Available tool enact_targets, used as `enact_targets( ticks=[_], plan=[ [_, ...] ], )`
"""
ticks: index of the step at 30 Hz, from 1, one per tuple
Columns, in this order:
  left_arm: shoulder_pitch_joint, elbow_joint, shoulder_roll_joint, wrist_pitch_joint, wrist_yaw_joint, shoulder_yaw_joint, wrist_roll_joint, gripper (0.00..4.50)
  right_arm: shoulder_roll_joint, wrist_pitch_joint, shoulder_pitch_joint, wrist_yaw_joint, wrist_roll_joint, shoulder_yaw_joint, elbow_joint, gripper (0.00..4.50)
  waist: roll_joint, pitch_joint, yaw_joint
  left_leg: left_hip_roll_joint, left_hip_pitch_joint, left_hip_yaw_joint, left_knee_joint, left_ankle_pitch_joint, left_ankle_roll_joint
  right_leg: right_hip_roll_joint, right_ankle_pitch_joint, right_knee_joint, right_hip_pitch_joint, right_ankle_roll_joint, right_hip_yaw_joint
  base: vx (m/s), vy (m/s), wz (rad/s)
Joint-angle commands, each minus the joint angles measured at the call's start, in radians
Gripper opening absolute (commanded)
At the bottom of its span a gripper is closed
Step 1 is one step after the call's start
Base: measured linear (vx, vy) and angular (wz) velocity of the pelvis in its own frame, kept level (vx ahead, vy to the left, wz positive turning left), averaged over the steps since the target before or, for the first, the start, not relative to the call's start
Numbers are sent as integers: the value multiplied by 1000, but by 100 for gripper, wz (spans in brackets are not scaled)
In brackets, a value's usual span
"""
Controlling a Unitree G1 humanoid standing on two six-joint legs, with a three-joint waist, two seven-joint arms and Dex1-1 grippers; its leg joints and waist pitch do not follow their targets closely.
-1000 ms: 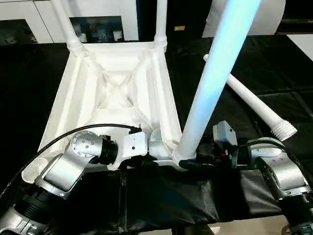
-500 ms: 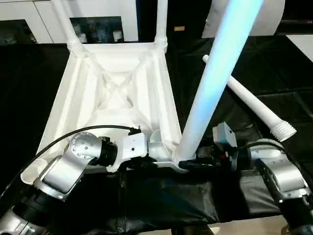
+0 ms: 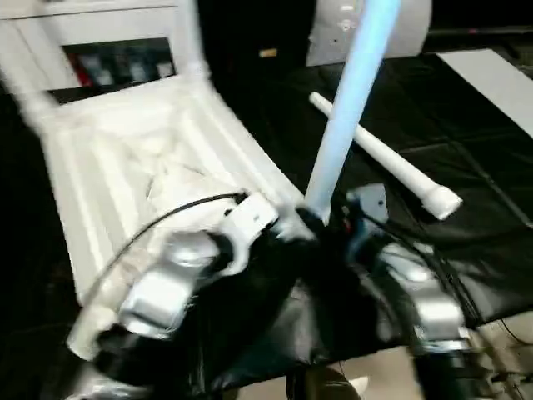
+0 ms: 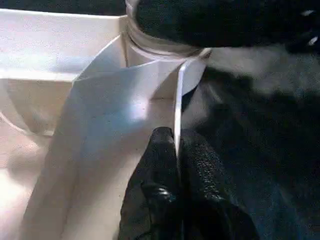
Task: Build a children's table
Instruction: Rotate leg to tighten
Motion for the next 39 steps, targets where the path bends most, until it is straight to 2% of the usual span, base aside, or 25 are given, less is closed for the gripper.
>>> enact_targets(
  ticks=[1,2,3,5,8,9,10,11,12,14,15,16,18,21,22,24,26,28,30,32,35,38,39],
  plan=[
    [-45,0,-110,-44,65,-52,-44,0,105,33,-21,12,66,115,16,262,-11,-57,4,66,-4,-41,-80,-215,74,-100,-531,-96,41,-102,61,0,0,0],
    [-47,0,-112,-47,65,-60,-40,0,111,28,-22,13,79,107,19,318,-8,-63,8,68,-7,-41,-79,-177,87,-100,-450,-84,46,-122,65,0,0,0],
    [-49,-4,-106,-47,60,-70,-34,0,110,27,-20,17,84,103,15,331,-4,-64,11,71,-8,-37,-78,-138,104,-98,-364,-76,44,-147,68,0,0,0],
    [-49,-9,-104,-41,58,-79,-25,0,115,29,-17,15,81,97,8,337,-4,-65,11,74,-12,-34,-77,-106,129,-98,-285,-65,48,-181,70,0,0,0],
    [-34,-29,-28,-57,-10,-99,-17,0,52,9,2,56,48,94,-1,377,-4,-70,22,69,-15,-31,-71,-40,162,-102,-209,-57,55,-203,70,0,0,0],
    [-23,-40,7,-59,-50,-106,-16,0,23,-3,6,72,35,87,-3,382,-5,-71,21,69,-19,-31,-69,-17,177,-102,-184,-52,59,-207,70,0,0,0],
    [-23,-40,7,-59,-50,-106,-16,0,23,-3,6,72,35,87,-3,400,-5,-71,21,67,-20,-31,-68,-7,186,-101,-175,-51,59,-208,69,0,0,0],
    [-13,-50,58,-62,-95,-112,-16,0,-25,-11,15,121,47,66,-17,413,-4,-72,20,69,-20,-30,-66,7,196,-101,-163,-50,58,-214,70,0,0,0],
    [-10,-52,81,-67,-113,-115,-16,0,-47,-17,19,146,54,58,-24,422,-4,-72,22,68,-21,-30,-65,11,204,-100,-161,-47,61,-215,69,0,0,0],
    [-6,-55,117,-79,-143,-117,-20,0,-97,-19,28,204,76,49,-39,422,-4,-68,23,70,-18,-28,-65,-8,208,-99,-189,-51,56,-216,69,0,0,0],
    [-3,-52,149,-92,-175,-118,-24,0,-156,-45,38,279,87,47,-48,434,-3,-68,28,69,-17,-29,-65,-16,206,-98,-204,-53,57,-212,67,0,0,0],
    [-2,-51,165,-104,-192,-122,-25,0,-178,-50,40,306,92,44,-50,443,-3,-65,37,72,-13,-27,-66,-34,200,-96,-248,-57,53,-202,68,0,0,0],
    [4,-51,192,-123,-227,-127,-33,0,-215,-52,42,356,106,37,-51,443,-1,-65,43,77,-8,-27,-68,-40,185,-96,-266,-57,47,-206,69,0,0,0],
    [15,-48,244,-152,-297,-135,-52,0,-281,-56,35,453,144,14,-37,443,-2,-64,52,79,-4,-28,-70,-62,170,-97,-281,-57,49,-204,70,0,0,0],
    [16,-43,264,-166,-321,-140,-52,0,-306,-69,32,497,150,15,-33,443,2,-64,54,79,-4,-28,-70,-62,170,-97,-276,-56,48,-207,70,0,0,0],
    [16,-36,306,-190,-379,-148,-65,0,-367,-97,29,600,160,32,-31,443,-1,-66,59,79,-1,-26,-68,-61,169,-97,-256,-54,47,-216,72,0,0,0],
    [12,-31,329,-220,-420,-154,-80,0,-396,-129,19,634,148,46,-16,443,-1,-66,62,78,-4,-27,-69,-57,172,-97,-246,-52,50,-222,71,0,0,0],
    [16,-18,368,-313,-519,-160,-121,0,-439,-180,0,701,134,68,16,443,-4,-68,63,75,-6,-26,-67,-50,175,-99,-249,-50,51,-226,71,0,0,0],
    [18,-12,389,-346,-559,-166,-129,0,-457,-208,-5,738,126,83,21,443,-4,-68,65,75,-6,-25,-67,-56,175,-100,-269,-52,51,-219,72,0,0,0],
    [18,-8,398,-359,-572,-170,-128,0,-462,-206,-5,759,134,88,16,443,-2,-68,69,80,-3,-25,-68,-52,175,-98,-267,-51,48,-221,72,0,0,0],
    [6,20,424,-405,-612,-182,-126,0,-481,-185,-15,835,164,106,16,443,-4,-71,77,81,0,-25,-67,-35,181,-98,-239,-45,48,-233,73,0,0,0],
    [-8,40,445,-438,-646,-195,-121,0,-511,-194,-24,914,161,147,39,443,-3,-71,82,82,2,-24,-66,-33,182,-98,-226,-44,46,-243,73,0,0,0],
    [-11,50,450,-458,-662,-197,-121,0,-523,-206,-26,940,156,166,50,427,-4,-71,82,82,0,-24,-66,-35,180,-99,-228,-43,49,-243,73,0,0,0]
  ],
)
